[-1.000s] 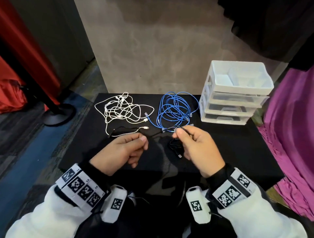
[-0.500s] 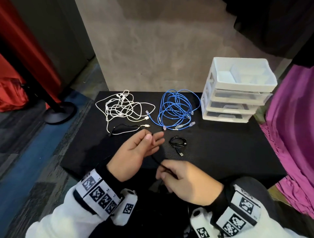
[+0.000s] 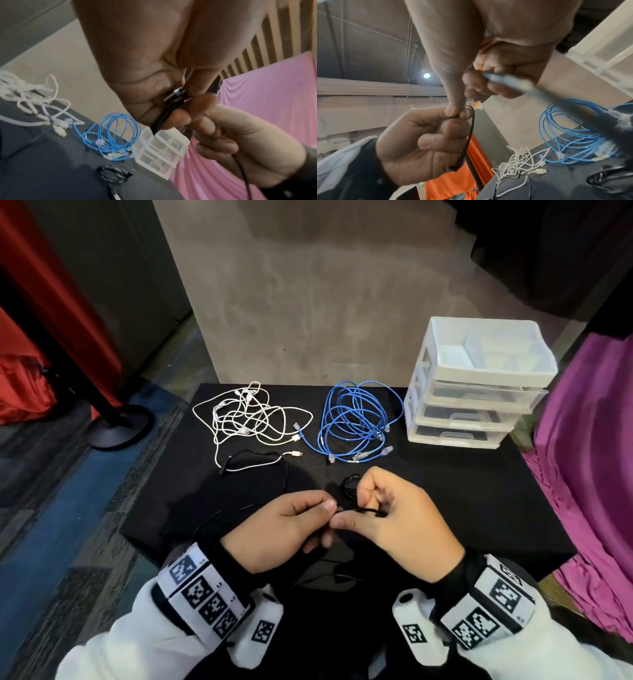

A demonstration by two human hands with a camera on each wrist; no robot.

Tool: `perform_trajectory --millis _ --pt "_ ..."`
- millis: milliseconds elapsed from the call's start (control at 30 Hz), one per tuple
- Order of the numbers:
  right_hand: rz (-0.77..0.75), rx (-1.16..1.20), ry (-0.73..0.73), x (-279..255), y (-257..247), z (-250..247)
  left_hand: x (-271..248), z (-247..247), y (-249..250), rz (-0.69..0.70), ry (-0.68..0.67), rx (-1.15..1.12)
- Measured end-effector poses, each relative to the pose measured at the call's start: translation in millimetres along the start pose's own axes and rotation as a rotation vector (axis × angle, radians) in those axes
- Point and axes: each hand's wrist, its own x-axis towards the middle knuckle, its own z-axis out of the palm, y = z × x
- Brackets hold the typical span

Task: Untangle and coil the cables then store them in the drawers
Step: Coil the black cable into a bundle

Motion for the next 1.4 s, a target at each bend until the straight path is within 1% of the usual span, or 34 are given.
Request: perform_trajectory --millis 67,133,233,300,400,467,533,600,633,733,867,967,1100,1233,1300,1400 --pt "0.013 0.141 -0.081 1.9 3.5 -3.6 -2.3 -2.2 -1.5 -0.038 -0.019 -0.138" --pt "0.037 0.303 -0.160 1.9 9.6 -7.1 -4.5 -4.1 -4.8 -0.079 -0.047 -0.330" --pt "0.088 0.411 -0.218 -0.8 13.9 -8.2 -9.8 -2.3 -8.0 -0.113 -0.101 -0.514" --pt "0.115 0.446 -0.235 -2.5 15.0 -6.6 -12.4 0.1 -11.3 -0.122 -0.129 -0.578" --pt "0.148 0.494 -0.236 -2.6 15.3 -5.9 -14.7 5.3 -14.3 -0.139 -0.130 -0.628" --pt "0.186 0.534 -0.275 -3.4 13.1 -4.1 -14.9 7.1 -15.7 -0.149 -0.118 -0.650" --pt "0.253 0.601 -0.326 -5.4 12.1 -1.8 -15.1 6.7 -16.0 -0.151 -0.141 -0.718" --pt "0.278 0.654 -0.361 -6.2 12.6 -0.1 -15.2 6.8 -15.9 -0.146 -0.162 -0.763" --pt "0.274 0.657 -0.359 -6.2 12.4 0.6 -15.3 8.0 -15.6 -0.147 -0.144 -0.759" --pt "0.284 0.634 -0.309 -3.1 10.5 3.2 -13.1 15.8 -15.2 -0.164 -0.016 -0.718" --pt "0.356 0.676 -0.250 -1.5 10.8 6.9 -8.0 21.6 -18.3 -0.162 0.124 -0.719" --pt "0.386 0.694 -0.220 -0.9 16.3 9.9 -7.3 20.6 -23.2 -0.162 0.129 -0.735" --pt "0.437 0.756 -0.180 -2.1 18.6 15.3 -8.2 17.5 -32.7 -0.206 0.120 -0.787" --pt "0.439 0.721 -0.150 2.0 16.8 13.2 -5.3 15.9 -42.3 -0.218 0.203 -0.635" --pt "0.426 0.712 -0.155 3.2 16.6 15.9 -0.8 17.7 -48.2 -0.197 0.264 -0.558" --pt "0.385 0.712 -0.149 1.1 16.6 24.0 6.4 21.0 -58.8 -0.131 0.381 -0.266"
